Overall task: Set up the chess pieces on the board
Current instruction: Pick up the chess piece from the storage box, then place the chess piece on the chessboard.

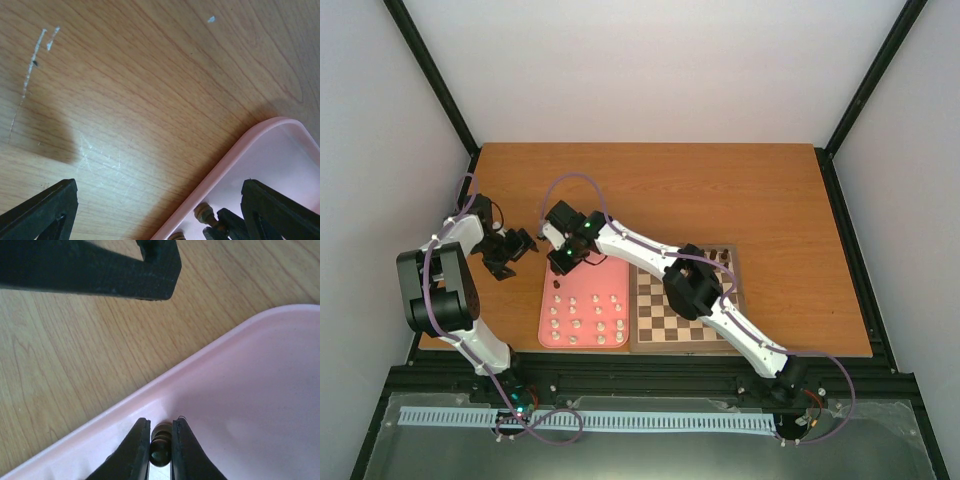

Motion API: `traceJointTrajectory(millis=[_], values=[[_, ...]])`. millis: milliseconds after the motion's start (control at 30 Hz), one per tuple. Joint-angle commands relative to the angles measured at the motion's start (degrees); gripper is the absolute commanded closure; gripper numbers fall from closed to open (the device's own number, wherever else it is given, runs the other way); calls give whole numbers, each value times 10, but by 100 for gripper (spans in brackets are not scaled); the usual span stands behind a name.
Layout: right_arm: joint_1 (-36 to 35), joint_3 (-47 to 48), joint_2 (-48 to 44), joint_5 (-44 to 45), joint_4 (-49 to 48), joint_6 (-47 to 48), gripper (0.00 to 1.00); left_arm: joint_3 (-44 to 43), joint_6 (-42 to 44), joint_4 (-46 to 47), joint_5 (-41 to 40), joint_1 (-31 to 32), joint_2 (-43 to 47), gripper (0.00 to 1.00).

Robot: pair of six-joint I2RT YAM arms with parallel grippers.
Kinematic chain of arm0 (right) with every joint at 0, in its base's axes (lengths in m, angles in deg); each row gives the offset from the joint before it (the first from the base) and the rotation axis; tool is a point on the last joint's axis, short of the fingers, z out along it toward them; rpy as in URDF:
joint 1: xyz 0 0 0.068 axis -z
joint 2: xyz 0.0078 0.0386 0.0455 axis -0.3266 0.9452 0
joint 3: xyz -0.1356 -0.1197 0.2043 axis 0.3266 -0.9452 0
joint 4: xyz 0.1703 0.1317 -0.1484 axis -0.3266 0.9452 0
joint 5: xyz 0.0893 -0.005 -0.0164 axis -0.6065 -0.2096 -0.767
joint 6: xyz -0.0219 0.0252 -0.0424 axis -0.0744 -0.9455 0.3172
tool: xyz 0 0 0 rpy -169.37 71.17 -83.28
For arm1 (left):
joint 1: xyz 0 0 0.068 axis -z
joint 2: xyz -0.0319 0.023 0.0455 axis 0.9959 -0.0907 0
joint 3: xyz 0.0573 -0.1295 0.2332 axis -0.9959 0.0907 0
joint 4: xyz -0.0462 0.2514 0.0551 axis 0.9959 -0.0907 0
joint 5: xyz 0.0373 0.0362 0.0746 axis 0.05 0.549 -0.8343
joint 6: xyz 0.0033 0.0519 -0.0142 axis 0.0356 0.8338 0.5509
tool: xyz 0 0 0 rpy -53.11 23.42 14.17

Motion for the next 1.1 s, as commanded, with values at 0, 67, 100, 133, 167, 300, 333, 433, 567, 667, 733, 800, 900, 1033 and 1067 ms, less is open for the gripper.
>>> traceJointTrajectory(millis=[0, 67, 100, 133, 167, 300, 333, 433, 567, 667, 733, 800, 900, 1033, 1067], values=[[2, 14, 8, 24, 16, 3, 95, -4, -6, 7, 9, 4, 10, 0], [3, 12, -6, 34, 20, 9, 96, -6, -6, 7, 9, 4, 11, 0], [5, 11, -15, 38, 21, 10, 96, -6, -6, 7, 9, 4, 11, 0], [6, 10, -26, 41, 22, 13, 96, -8, -6, 7, 9, 4, 11, 0], [7, 10, -36, 44, 23, 16, 96, -8, -6, 6, 9, 4, 12, 0], [14, -9, -95, 78, 36, 32, 96, -12, -4, 3, 8, 4, 14, 0], [15, -26, -117, 89, 35, 34, 96, -14, -3, 2, 7, 4, 15, 0], [24, -108, -193, 103, 22, 28, 96, -20, 3, -3, 3, 5, 19, 0], [40, -271, -302, 111, -11, 13, 96, -23, 9, -5, -6, 11, 25, 0], [50, -376, -374, 133, -24, 7, 96, -23, 10, -5, -5, 15, 24, 0], [62, -444, -425, 141, -37, -2, 96, -28, 12, -6, -5, 18, 24, 0], [82, -505, -465, 139, -52, -13, 96, -37, 15, -10, -11, 20, 25, 0], [117, -569, -503, 134, -63, -18, 96, -55, 24, -17, -26, 29, 26, 0], [136, -613, -523, 136, -74, -8, 96, -68, 28, -21, -28, 37, 22, 0], [138, -621, -524, 138, -77, -6, 96, -68, 29, -22, -28, 38, 20, 0]])
